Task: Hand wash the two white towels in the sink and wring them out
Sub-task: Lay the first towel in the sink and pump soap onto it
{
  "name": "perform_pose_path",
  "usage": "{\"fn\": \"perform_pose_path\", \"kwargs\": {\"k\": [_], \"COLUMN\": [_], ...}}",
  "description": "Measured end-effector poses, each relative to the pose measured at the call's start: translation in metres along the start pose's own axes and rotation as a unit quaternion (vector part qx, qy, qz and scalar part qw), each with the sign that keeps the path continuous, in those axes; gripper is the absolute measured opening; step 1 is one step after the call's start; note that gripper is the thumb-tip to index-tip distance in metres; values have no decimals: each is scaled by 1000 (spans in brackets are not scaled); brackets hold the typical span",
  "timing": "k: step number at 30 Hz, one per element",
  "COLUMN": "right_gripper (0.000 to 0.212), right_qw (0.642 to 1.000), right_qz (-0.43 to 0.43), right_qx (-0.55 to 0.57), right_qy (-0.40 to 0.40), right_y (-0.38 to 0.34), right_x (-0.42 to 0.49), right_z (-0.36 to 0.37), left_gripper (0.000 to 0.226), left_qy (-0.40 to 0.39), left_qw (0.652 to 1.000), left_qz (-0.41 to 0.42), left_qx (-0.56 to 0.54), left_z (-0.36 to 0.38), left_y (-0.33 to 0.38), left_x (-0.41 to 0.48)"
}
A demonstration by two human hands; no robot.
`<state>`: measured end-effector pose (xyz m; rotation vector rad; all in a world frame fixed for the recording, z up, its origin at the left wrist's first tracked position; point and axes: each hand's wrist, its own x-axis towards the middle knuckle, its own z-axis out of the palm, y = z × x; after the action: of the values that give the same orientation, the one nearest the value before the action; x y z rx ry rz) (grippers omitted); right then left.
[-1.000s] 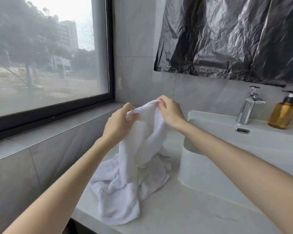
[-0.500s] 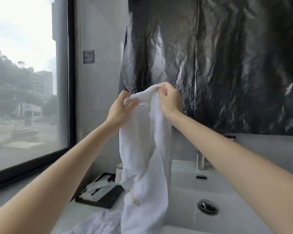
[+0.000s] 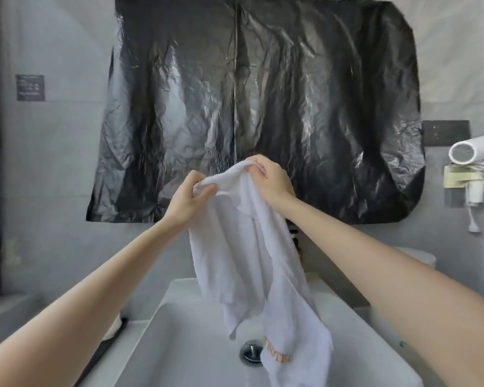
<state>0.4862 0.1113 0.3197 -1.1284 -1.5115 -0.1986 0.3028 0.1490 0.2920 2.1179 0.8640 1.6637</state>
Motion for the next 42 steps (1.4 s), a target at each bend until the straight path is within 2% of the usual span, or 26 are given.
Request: {"fn": "perform_pose_path", "kwargs": {"k": [4,6,8,11,14,16,17,18,20,22,24,26,30,33,36,39,42], "right_gripper": [18,15,13,22,41,72,83,86,64,30,13,20,34,39,37,35,41], "right_qw": [991,982,971,939,893,836,806,784,772,786,814,839,867,934,972,981,967], "right_qz": [30,46,47,68,96,139,160,166,160,162,168,152,161,202,156,107,98], "right_qx": [-58,-74,-101,-141,-156,-213,-255,-297,-338,-326,-294,-305,-367,-264,-175,-149,-234], "right_qy": [-118,-168,-212,-305,-411,-486,-510,-519,-514,-499,-472,-425,-296,-132,10,60,25], "right_y": [52,74,93,118,133,136,139,140,149,156,160,164,160,139,109,94,100], "right_x": [-37,-65,-95,-136,-173,-196,-206,-214,-221,-214,-195,-169,-119,-79,-41,-26,-41], "right_z": [-6,-8,-8,-6,-4,-8,-11,-15,-15,-12,-13,-19,-29,-34,-43,-52,-59], "left_gripper": [25,35,38,47,35,24,21,20,18,18,18,18,22,25,25,24,19], "left_qy": [-80,-145,-227,-333,-333,-312,-300,-283,-244,-215,-191,-158,-85,-51,0,33,-12], "left_qw": [996,985,959,908,904,914,919,926,937,941,943,939,919,927,939,949,956], "left_qz": [-38,-45,-36,0,-22,-28,-25,-21,-18,-13,-4,8,47,-4,-13,2,36], "left_qx": [25,85,165,254,269,258,254,249,249,260,272,307,382,373,344,313,292], "left_z": [19,28,33,35,40,43,42,41,37,32,26,19,13,9,4,2,0], "left_y": [-36,-56,-74,-102,-117,-121,-121,-121,-119,-116,-114,-113,-106,-98,-85,-75,-79], "left_x": [-28,-50,-77,-111,-132,-136,-135,-132,-123,-112,-99,-86,-61,-33,-9,-4,-19]}}
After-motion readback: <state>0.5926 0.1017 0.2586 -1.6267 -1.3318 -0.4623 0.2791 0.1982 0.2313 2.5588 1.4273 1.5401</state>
